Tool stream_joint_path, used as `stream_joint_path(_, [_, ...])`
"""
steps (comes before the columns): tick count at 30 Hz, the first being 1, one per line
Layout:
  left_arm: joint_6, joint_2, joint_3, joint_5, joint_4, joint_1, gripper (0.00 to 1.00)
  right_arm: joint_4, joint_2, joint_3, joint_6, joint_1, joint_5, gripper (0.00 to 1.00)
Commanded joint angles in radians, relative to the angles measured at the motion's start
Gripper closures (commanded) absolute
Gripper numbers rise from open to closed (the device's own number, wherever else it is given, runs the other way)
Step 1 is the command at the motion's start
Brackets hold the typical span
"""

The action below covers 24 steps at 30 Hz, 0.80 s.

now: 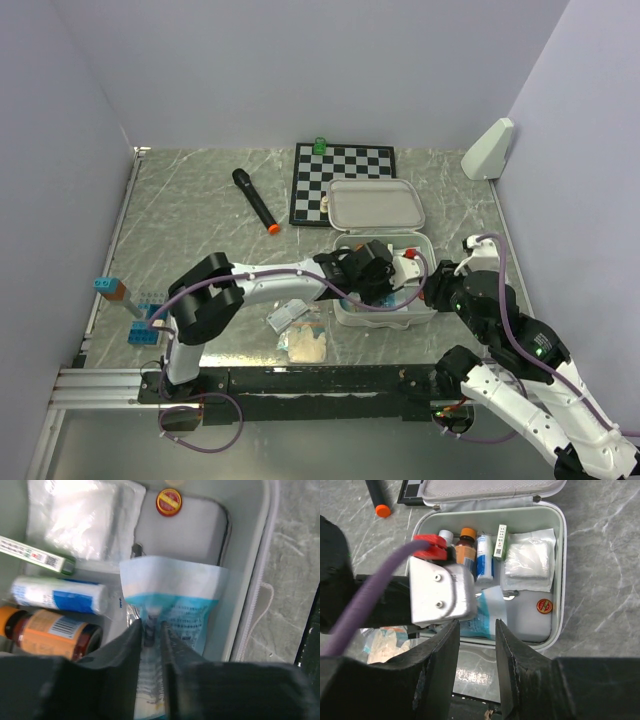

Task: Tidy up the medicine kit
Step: Place the medical item at the medicine box.

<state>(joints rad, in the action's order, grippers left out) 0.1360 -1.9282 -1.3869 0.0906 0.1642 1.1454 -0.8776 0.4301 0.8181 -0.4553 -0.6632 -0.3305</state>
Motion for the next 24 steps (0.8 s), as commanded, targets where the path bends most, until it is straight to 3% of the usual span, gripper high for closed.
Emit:
stream_joint_path(1, [-0.004,-0.011,-0.026,0.047,0.024,0.030,0.68,0.038,-0.007,0.036,-0.002,-0.003,-0.022,0.58])
stream_joint_path(7, [-0.003,0.089,0.020,-0.021,-0.021,0.033,0.55,0.048,0.001,0.036,-0.002,-0.003,-0.015,0.58])
stream_joint_path(13, [0.022,0.244,0.052,-0.141,-0.061,0.031,0.04,0.054,0.007,0.038,-0.003,-0.003,-0.005,0.58])
stream_joint_path(20, [-0.056,0.437,0.110,-0.349,-0.035,0.025,0.04,0.065,0.012,0.032,-0.002,-0.001,-0.001,0.58])
stream_joint_path(24, [-0.367,0.558,0.176,-0.535,0.078,-0.086,0.04,0.081,0.019,0.016,-0.003,-0.001,0.013,0.58])
